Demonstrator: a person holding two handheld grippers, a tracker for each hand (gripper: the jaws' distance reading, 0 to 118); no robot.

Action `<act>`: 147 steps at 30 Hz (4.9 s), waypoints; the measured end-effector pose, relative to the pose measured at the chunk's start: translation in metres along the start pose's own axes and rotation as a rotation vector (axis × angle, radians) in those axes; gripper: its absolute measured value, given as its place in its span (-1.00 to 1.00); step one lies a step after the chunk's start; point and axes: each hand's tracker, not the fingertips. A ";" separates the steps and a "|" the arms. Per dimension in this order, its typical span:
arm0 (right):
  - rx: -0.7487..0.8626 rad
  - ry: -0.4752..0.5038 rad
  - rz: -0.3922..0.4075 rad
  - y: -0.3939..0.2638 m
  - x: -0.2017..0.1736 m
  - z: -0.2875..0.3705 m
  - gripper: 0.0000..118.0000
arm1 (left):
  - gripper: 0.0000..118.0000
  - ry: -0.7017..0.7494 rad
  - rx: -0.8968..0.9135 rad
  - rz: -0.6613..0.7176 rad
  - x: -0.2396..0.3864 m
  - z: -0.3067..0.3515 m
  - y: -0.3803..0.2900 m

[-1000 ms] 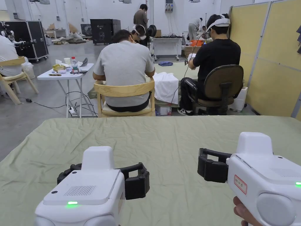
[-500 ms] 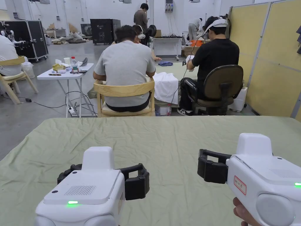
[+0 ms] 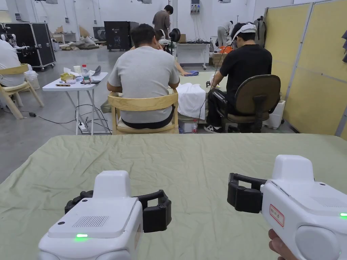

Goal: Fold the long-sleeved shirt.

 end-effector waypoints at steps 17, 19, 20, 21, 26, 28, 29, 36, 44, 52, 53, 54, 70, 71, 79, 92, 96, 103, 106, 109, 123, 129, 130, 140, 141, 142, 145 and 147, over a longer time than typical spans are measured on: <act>-0.011 0.004 -0.005 -0.004 0.001 -0.004 1.00 | 1.00 -0.001 -0.007 0.003 -0.001 -0.002 -0.002; -0.012 0.006 -0.005 -0.004 0.001 -0.004 1.00 | 1.00 -0.002 -0.010 0.003 -0.001 -0.002 -0.003; -0.012 0.006 -0.005 -0.004 0.001 -0.004 1.00 | 1.00 -0.002 -0.011 0.004 -0.001 -0.002 -0.003; -0.013 0.006 -0.004 -0.004 0.001 -0.004 1.00 | 1.00 -0.002 -0.012 0.006 -0.002 -0.002 -0.003; -0.019 0.012 -0.003 -0.005 0.000 -0.005 1.00 | 1.00 0.001 -0.012 0.007 -0.002 -0.003 -0.003; -0.019 0.014 0.001 -0.005 0.000 -0.005 1.00 | 1.00 0.001 -0.012 0.007 -0.002 -0.003 -0.003; -0.019 0.014 0.001 -0.005 -0.001 -0.005 1.00 | 1.00 0.000 -0.014 0.007 -0.002 -0.003 -0.003; -0.017 0.014 -0.001 -0.005 -0.001 -0.006 1.00 | 1.00 -0.009 -0.018 -0.001 -0.001 -0.003 -0.005; -0.014 -0.007 0.001 -0.006 -0.001 -0.007 1.00 | 1.00 -0.026 -0.013 -0.001 -0.001 -0.003 -0.003; -0.007 -0.005 -0.012 -0.004 0.001 -0.006 1.00 | 1.00 -0.035 -0.005 -0.003 0.000 -0.003 -0.003; -0.006 -0.006 -0.012 -0.004 0.001 -0.006 1.00 | 1.00 -0.034 -0.005 -0.002 0.000 -0.003 -0.003; -0.005 -0.007 -0.010 -0.003 0.001 -0.006 1.00 | 1.00 -0.034 -0.004 -0.001 0.000 -0.003 -0.003; 0.005 0.002 -0.007 -0.002 0.002 -0.005 1.00 | 1.00 -0.026 0.010 -0.010 0.000 -0.002 0.000; 0.005 0.003 -0.008 -0.001 0.002 -0.005 1.00 | 1.00 -0.024 0.011 -0.007 0.000 -0.002 0.000; 0.012 0.013 -0.011 -0.001 0.003 -0.004 1.00 | 1.00 -0.023 0.017 -0.005 0.001 -0.001 0.000; 0.009 0.014 -0.002 -0.004 -0.001 -0.003 1.00 | 1.00 -0.022 0.015 -0.009 0.002 -0.001 -0.001; 0.009 0.020 0.007 -0.005 -0.003 -0.003 1.00 | 1.00 -0.025 0.013 -0.009 0.002 -0.002 -0.002; 0.027 0.018 -0.002 -0.004 -0.005 -0.003 1.00 | 1.00 -0.026 0.019 0.001 0.001 -0.001 -0.002; 0.043 0.021 -0.004 -0.002 -0.005 -0.001 1.00 | 1.00 -0.023 0.027 -0.002 0.001 -0.001 -0.002; 0.048 0.026 -0.016 0.000 -0.004 0.000 1.00 | 1.00 -0.034 0.043 -0.013 0.003 0.001 -0.002; 0.048 0.040 -0.009 0.000 -0.005 0.000 1.00 | 1.00 -0.041 0.058 -0.016 0.004 0.002 0.000; 0.056 0.027 0.030 0.003 -0.008 0.008 0.13 | 0.17 -0.039 0.079 0.005 0.004 0.007 0.004; 0.058 0.000 0.055 0.002 -0.009 0.007 -0.61 | -0.70 -0.033 0.084 -0.003 0.005 0.005 0.003; 0.058 0.045 0.041 0.002 -0.021 -0.004 -0.96 | -0.99 -0.027 0.047 0.057 -0.025 0.007 0.009; 0.058 0.075 0.048 0.003 -0.034 -0.008 -0.96 | -0.99 -0.004 0.056 0.084 -0.038 0.012 0.011; 0.059 0.128 0.053 0.004 -0.050 -0.011 -0.96 | -0.99 0.023 0.067 0.111 -0.055 0.017 0.012; 0.026 0.324 0.075 0.004 -0.118 -0.017 -0.96 | -0.99 0.202 0.065 0.149 -0.115 0.041 0.004; 0.021 0.472 0.122 -0.001 -0.168 -0.013 -0.96 | -0.99 0.338 0.047 0.173 -0.157 0.061 -0.006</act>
